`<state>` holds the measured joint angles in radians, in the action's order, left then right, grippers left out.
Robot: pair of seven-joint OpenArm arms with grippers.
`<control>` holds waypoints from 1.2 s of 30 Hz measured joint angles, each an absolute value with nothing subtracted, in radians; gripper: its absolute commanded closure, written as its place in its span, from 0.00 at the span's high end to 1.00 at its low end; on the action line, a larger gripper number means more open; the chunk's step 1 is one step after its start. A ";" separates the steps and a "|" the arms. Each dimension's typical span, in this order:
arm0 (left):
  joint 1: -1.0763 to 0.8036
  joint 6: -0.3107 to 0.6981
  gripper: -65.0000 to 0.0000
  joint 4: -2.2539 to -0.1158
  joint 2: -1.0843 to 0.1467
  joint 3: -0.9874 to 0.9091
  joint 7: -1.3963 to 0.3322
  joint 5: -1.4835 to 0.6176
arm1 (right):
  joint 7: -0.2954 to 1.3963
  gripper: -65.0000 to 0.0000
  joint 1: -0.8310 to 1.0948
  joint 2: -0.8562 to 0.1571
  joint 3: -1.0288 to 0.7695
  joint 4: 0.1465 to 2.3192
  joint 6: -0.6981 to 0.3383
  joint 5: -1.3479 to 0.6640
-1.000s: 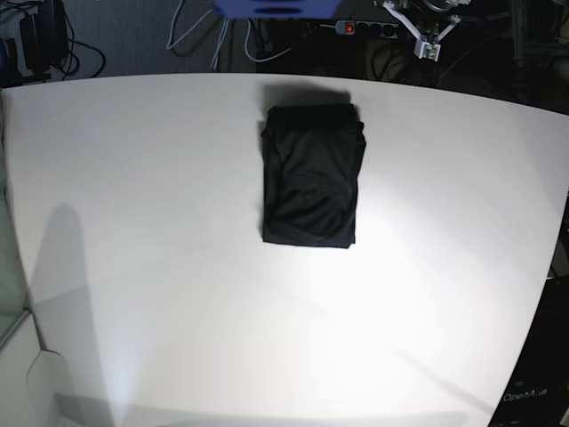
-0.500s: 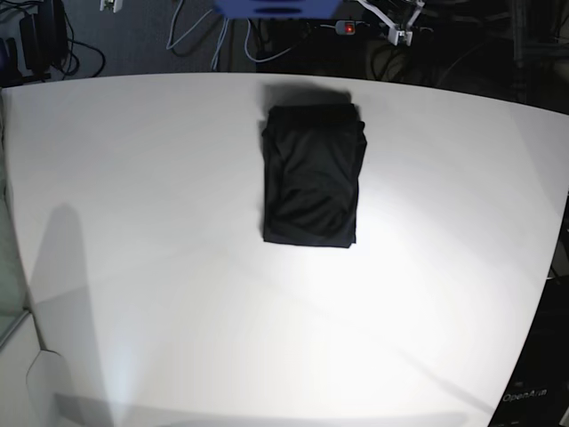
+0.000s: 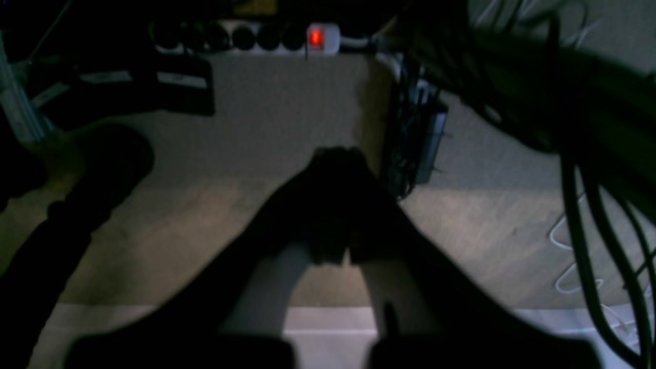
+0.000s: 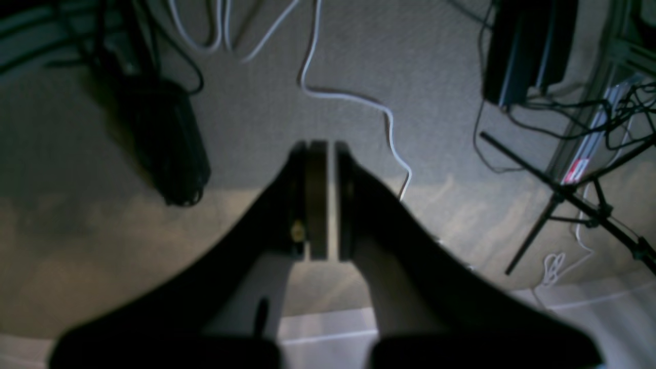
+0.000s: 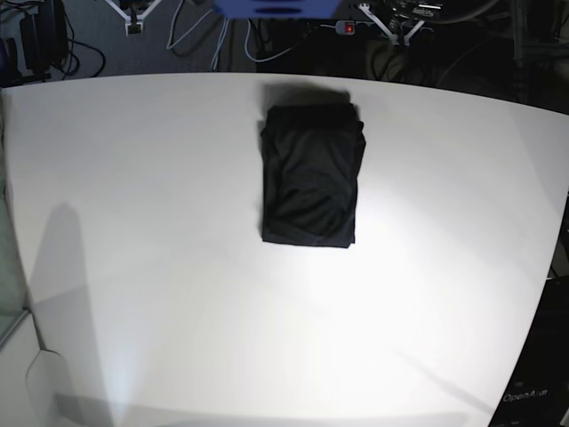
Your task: Fold the T-shirt properly
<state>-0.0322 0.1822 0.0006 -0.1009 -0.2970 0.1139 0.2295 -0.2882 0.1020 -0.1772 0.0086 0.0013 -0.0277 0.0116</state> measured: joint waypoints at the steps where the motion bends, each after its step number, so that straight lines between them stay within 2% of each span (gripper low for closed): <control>1: -0.032 0.184 0.00 0.001 -0.091 -0.297 0.103 0.228 | -0.266 0.01 0.093 -0.168 0.015 0.001 -0.028 0.012; 5: -0.004 0.193 0.00 0.004 -0.069 -0.299 -0.015 0.223 | -0.250 0.02 0.075 -0.154 0.014 0.003 -0.028 0.012; 8: 0.015 0.110 0.00 -0.002 -0.081 -0.299 -0.030 0.153 | -0.250 0.04 0.080 -0.167 0.014 0.004 -0.028 0.012; 12: 0.014 0.082 0.00 -0.001 -0.089 -0.297 -0.028 0.130 | -0.247 0.04 0.075 -0.162 0.014 0.001 -0.028 0.012; 21: 0.012 0.079 0.00 0.000 -0.084 -0.292 -0.038 0.130 | -0.270 0.04 0.072 -0.161 0.012 0.014 -0.028 0.012; 31: 0.021 0.079 0.00 0.001 -0.083 -0.292 -0.042 0.130 | -0.311 0.04 0.072 -0.088 0.007 0.030 -0.028 0.011; 36: 0.032 0.079 0.00 0.000 -0.083 -0.291 -0.037 0.130 | -0.318 0.04 0.069 -0.085 0.004 0.031 -0.028 0.010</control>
<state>0.0319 0.0788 0.0002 -0.0826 -0.2913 -0.0368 0.1299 -0.3176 0.0689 -0.0853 0.0036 0.0311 -0.0280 0.0101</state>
